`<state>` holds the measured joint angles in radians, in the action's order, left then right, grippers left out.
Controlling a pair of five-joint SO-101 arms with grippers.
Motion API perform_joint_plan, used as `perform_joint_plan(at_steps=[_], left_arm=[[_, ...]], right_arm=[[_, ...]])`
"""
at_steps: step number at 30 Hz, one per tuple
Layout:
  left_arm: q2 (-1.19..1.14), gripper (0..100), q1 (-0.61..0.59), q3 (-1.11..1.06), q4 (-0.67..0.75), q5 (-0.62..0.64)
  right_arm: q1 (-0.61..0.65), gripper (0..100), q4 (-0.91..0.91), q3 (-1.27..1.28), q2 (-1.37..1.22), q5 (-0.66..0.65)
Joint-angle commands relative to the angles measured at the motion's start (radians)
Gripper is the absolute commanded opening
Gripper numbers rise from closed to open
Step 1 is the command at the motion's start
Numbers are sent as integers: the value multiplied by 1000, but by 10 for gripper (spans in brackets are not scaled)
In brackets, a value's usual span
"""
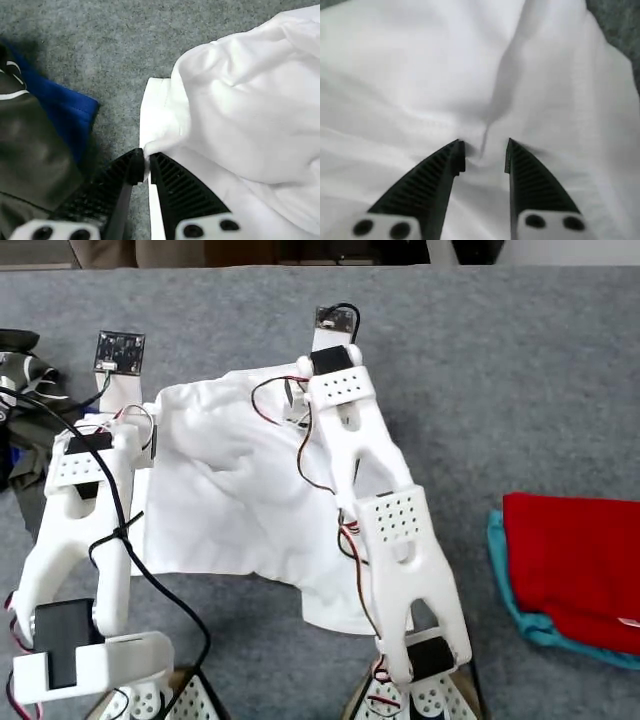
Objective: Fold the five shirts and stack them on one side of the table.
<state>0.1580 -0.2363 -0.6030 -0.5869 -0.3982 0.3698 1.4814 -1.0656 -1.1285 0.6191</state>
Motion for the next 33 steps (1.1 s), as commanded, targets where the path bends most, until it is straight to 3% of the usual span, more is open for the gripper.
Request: perform_joint_plan(at_steps=[1, 4, 22, 28, 33], left_arm=[[2, 19, 2, 46, -8, 9], [2, 19, 3, 46, -8, 9], [2, 19, 2, 46, -8, 8], [2, 19, 2, 46, -8, 8], [2, 19, 2, 46, -8, 8]], right_arm=[[12, 79, -20, -24, -12, 0], [13, 40, 6, -68, -15, -15], [-19, 41, 158, -229, -18, -137], [-19, 130, 172, -231, -13, -127], [-18, 134, 172, -231, -13, -127]])
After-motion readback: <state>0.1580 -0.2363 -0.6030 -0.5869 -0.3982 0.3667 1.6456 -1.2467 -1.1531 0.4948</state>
